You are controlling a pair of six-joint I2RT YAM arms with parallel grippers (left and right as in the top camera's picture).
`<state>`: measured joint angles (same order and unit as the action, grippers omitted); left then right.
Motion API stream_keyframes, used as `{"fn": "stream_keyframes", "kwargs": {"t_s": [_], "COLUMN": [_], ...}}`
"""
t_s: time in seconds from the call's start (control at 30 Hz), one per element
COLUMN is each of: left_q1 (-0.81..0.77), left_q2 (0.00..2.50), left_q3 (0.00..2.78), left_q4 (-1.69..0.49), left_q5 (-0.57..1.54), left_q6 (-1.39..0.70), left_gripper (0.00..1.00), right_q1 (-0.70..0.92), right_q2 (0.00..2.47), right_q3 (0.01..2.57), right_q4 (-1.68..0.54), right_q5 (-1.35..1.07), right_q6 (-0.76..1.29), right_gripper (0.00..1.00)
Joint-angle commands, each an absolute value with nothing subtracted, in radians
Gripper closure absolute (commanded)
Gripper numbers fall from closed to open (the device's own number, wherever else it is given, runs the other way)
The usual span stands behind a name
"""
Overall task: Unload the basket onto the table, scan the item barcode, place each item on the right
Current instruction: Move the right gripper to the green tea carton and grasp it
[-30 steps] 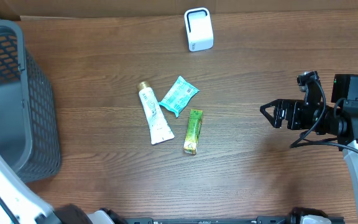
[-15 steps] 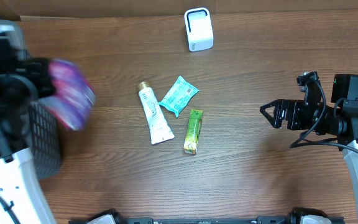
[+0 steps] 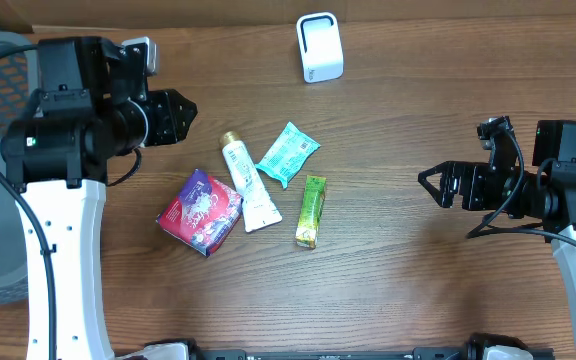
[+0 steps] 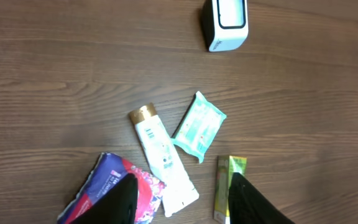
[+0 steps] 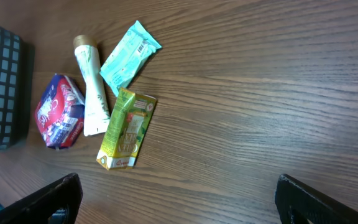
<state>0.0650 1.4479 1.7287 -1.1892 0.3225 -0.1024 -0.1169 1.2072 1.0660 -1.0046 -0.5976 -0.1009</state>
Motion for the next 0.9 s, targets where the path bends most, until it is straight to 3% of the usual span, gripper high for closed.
{"fn": "stream_keyframes", "kwargs": {"t_s": [0.0, 0.13, 0.2, 0.37, 0.57, 0.87], "left_q1": [0.061, 0.062, 0.061, 0.062, 0.086, 0.142], "left_q2": [1.421, 1.38, 1.361, 1.354, 1.354, 1.353], "left_q3": [1.78, 1.837, 1.843, 1.843, 1.843, 1.844], "left_q4": [-1.188, -1.193, -1.196, -1.274, -1.302, -1.259], "left_q5": [0.334, 0.327, 0.302, 0.157, 0.033, 0.022], "left_q6": [-0.12, -0.116, -0.117, -0.117, -0.12, -0.12], "left_gripper": [0.57, 0.51, 0.42, 0.31, 0.0, 0.0], "right_q1": [-0.111, -0.111, -0.111, -0.102, 0.041, 0.425], "right_q2": [1.206, 1.206, 1.206, 1.206, 1.207, 1.277], "right_q3": [1.086, 1.091, 1.094, 1.094, 1.094, 1.094], "right_q4": [-0.999, -0.992, -0.972, -0.922, -0.857, -0.633], "right_q5": [-0.597, -0.643, -0.673, -0.75, -0.719, -0.5], "right_q6": [-0.102, -0.088, -0.035, 0.103, 0.249, 0.531], "right_gripper": [0.0, 0.0, 0.01, 0.04, 0.06, 0.05]}}
